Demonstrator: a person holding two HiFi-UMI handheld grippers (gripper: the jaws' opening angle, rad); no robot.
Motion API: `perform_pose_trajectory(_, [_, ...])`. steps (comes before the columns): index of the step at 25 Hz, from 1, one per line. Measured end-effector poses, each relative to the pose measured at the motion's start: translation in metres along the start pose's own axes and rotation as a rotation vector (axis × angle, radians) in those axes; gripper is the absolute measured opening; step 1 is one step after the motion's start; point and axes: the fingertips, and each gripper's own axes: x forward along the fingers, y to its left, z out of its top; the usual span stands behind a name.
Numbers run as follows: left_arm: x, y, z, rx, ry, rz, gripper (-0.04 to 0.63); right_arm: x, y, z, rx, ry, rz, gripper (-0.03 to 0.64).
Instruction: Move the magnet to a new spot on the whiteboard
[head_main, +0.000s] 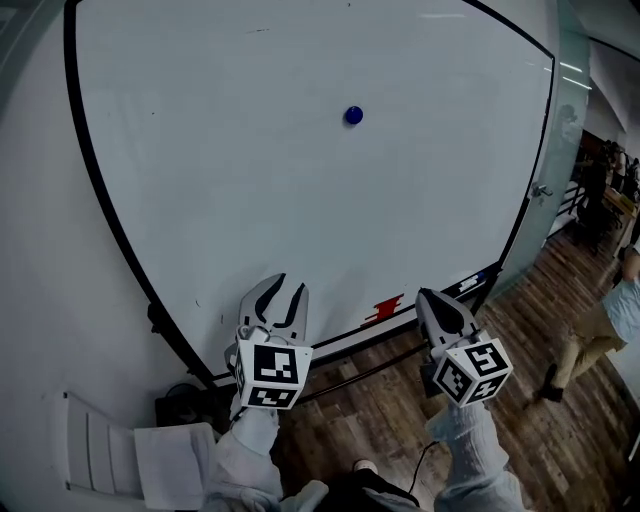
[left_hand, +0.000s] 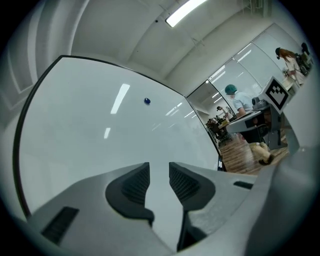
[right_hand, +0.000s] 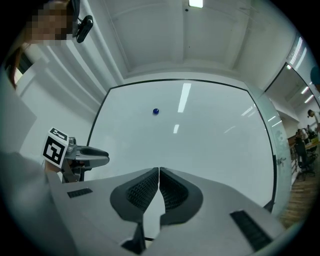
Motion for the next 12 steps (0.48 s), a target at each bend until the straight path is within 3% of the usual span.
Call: perform_pose_trajectory(12, [-0.057,-0.023,-0.064,-0.130,0.041,-0.054,0.080,-0.033,0.046,-0.043,0.044,0.043,0.035,0.029])
